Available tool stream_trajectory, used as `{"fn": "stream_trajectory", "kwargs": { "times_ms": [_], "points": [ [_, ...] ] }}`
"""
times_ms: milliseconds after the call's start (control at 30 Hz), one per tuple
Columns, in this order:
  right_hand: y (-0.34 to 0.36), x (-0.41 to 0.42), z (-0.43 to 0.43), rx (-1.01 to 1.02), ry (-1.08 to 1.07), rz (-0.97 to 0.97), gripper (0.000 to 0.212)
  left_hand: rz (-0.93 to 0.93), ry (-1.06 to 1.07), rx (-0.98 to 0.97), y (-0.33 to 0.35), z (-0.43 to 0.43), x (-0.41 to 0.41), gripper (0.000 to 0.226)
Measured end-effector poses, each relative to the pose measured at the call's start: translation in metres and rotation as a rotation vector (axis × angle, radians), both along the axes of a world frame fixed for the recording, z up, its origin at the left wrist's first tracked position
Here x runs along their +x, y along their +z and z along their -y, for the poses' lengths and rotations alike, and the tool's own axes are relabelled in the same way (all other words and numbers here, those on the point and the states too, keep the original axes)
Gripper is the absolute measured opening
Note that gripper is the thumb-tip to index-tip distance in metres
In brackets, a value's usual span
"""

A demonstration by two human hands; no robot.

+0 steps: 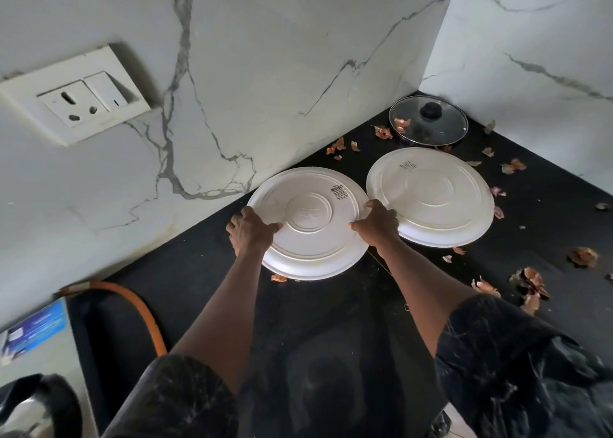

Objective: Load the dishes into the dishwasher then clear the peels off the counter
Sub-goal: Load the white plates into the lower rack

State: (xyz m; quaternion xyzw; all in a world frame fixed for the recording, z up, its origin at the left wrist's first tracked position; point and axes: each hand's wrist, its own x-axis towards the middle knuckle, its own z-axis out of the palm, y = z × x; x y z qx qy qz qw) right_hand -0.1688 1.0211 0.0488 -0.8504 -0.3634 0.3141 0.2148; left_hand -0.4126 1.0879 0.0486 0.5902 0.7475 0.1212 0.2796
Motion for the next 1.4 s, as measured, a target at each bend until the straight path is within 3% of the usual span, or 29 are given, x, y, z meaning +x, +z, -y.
{"fn": "stream_trajectory", "kwargs": {
  "times_ms": [267,533,767,1067,1400],
  "points": [
    [0.011,0.007,0.017,0.009,-0.022,-0.025,0.076,0.048,0.006,0.031,0.013,0.017,-0.002,0.081],
    [0.029,0.04,0.07,0.036,-0.081,-0.058,0.077,0.032,-0.142,0.051,0.04,0.043,0.021,0.089],
    [0.042,0.089,0.147,0.097,-0.241,-0.124,0.074,0.078,-0.308,0.1,0.061,0.08,0.087,0.084],
    [0.042,0.164,0.268,0.087,-0.484,-0.006,0.084,0.165,-0.548,0.032,0.048,0.155,0.191,0.09],
    [0.054,0.202,0.424,0.069,-0.64,0.112,0.073,0.092,-0.862,-0.048,0.046,0.241,0.289,0.102]
  ]
}}
